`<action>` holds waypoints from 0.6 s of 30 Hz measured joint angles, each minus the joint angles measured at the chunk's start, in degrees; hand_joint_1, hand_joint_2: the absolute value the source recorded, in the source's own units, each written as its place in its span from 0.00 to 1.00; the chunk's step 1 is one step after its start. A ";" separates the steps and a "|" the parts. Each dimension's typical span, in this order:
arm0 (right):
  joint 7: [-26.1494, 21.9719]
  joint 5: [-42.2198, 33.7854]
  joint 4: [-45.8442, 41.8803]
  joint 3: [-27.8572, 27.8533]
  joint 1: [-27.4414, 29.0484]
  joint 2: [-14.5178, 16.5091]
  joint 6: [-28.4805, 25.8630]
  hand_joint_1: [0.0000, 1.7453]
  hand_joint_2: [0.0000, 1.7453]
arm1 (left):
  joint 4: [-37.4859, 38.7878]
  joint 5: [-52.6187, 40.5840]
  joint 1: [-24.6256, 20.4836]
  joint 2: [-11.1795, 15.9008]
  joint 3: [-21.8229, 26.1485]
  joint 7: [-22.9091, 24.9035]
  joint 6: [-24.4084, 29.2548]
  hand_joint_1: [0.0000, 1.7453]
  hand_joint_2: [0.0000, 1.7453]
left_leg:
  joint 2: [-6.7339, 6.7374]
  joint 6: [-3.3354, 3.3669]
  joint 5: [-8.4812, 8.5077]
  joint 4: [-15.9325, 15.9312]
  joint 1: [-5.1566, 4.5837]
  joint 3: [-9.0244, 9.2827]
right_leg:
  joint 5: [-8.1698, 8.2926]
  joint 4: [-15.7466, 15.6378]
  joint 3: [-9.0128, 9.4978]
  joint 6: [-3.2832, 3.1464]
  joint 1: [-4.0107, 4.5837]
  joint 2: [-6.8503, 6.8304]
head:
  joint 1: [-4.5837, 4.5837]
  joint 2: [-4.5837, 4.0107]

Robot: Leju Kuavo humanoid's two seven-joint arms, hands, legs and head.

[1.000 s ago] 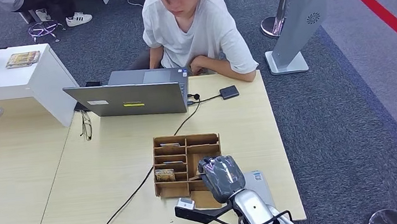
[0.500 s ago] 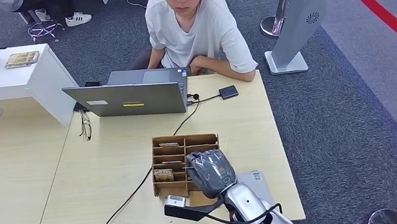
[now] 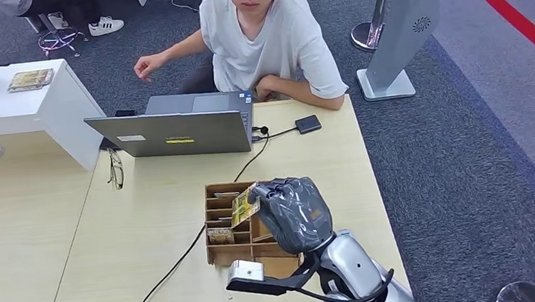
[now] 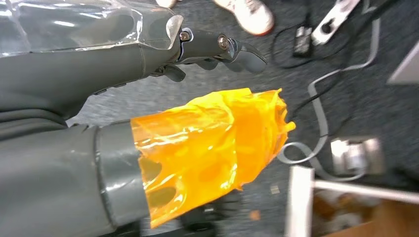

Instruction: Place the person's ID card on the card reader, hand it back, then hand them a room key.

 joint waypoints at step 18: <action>-1.14 -2.18 -3.17 3.43 -3.34 -0.40 -0.80 1.00 1.00 | 18.60 4.18 -9.19 -0.21 5.54 -7.69 2.23 0.00 0.00 | 0.02 -0.03 0.08 0.00 0.02 -0.01 | 0.07 0.02 -0.03 -0.01 0.04 0.05 | -0.01 0.00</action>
